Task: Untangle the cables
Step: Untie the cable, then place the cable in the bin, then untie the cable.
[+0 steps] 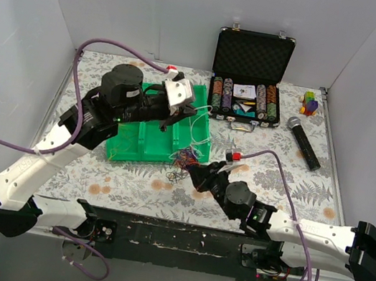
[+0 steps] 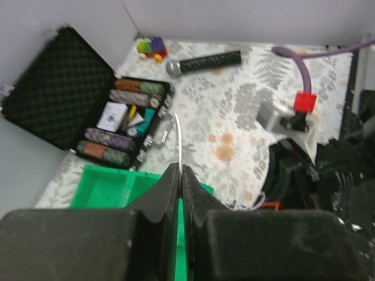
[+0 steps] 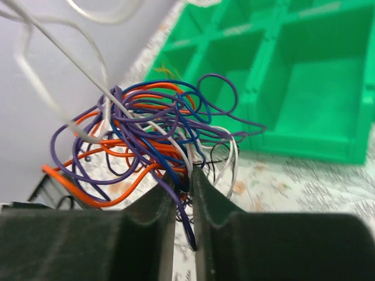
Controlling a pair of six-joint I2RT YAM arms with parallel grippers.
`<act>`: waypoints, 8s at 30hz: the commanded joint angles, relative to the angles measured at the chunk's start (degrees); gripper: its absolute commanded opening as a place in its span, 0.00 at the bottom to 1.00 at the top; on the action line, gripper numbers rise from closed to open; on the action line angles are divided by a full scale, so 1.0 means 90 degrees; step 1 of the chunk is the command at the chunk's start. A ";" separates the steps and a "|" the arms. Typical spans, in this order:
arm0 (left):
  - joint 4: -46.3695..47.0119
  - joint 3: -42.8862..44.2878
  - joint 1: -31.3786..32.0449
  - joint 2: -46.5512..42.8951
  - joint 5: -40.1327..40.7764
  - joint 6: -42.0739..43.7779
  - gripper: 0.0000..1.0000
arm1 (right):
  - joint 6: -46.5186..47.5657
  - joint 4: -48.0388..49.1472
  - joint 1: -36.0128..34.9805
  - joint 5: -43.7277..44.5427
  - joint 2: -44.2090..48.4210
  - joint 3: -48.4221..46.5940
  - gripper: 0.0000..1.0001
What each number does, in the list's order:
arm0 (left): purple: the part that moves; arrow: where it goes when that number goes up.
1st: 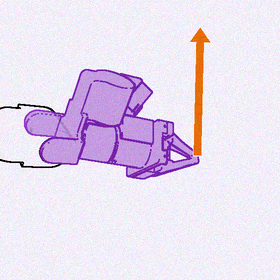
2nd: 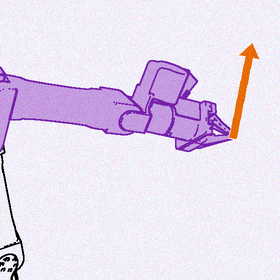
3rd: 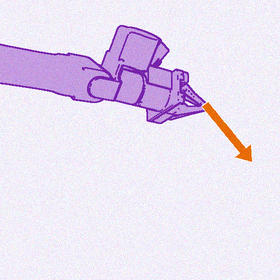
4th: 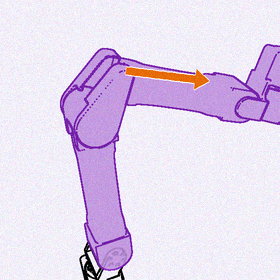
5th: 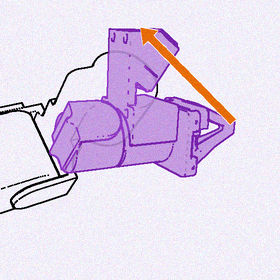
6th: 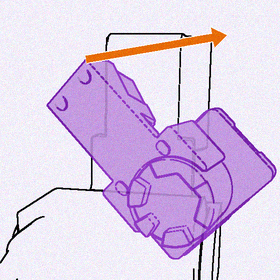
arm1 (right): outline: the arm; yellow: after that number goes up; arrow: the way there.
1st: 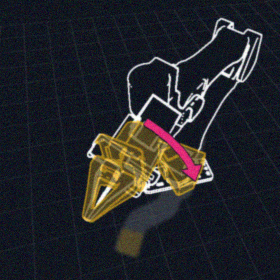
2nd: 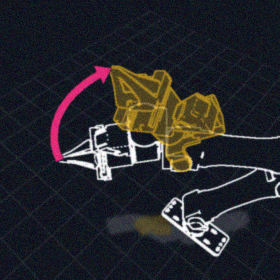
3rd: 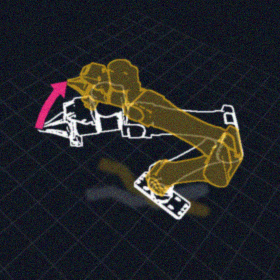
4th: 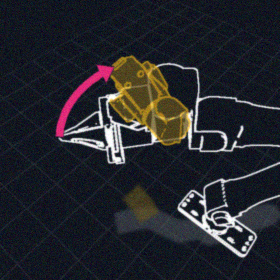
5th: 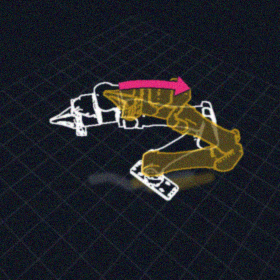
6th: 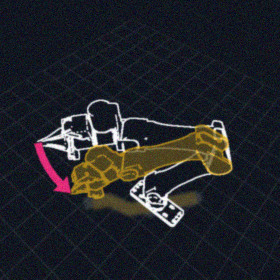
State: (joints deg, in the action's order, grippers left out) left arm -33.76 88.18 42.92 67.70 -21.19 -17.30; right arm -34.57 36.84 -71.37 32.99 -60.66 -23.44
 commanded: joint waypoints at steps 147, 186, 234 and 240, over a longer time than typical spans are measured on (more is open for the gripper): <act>0.2646 -0.5794 -0.1067 -0.0531 -0.0410 0.0897 0.76 | 0.0560 -0.2873 -0.0068 0.0631 0.1692 0.0310 0.51; 0.3624 -0.6263 -0.0794 0.0153 -0.0956 0.1200 0.30 | 0.1028 -0.2238 -0.0039 0.0299 0.0862 -0.0051 0.51; 0.2003 -0.4163 -0.0559 -0.1233 -0.1972 -0.1339 0.00 | 0.1926 -0.0744 0.0314 -0.2006 0.0043 -0.0236 0.61; 0.2159 -0.4027 -0.0520 -0.1165 -0.2030 -0.1544 0.00 | 0.2249 -0.0803 -0.0116 -0.1518 -0.0885 -0.1125 0.62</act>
State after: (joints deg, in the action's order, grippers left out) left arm -17.15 48.88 37.80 57.25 -39.00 -29.36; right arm -17.52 24.29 -70.02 17.12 -65.76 -27.77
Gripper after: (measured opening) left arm 0.014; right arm 0.615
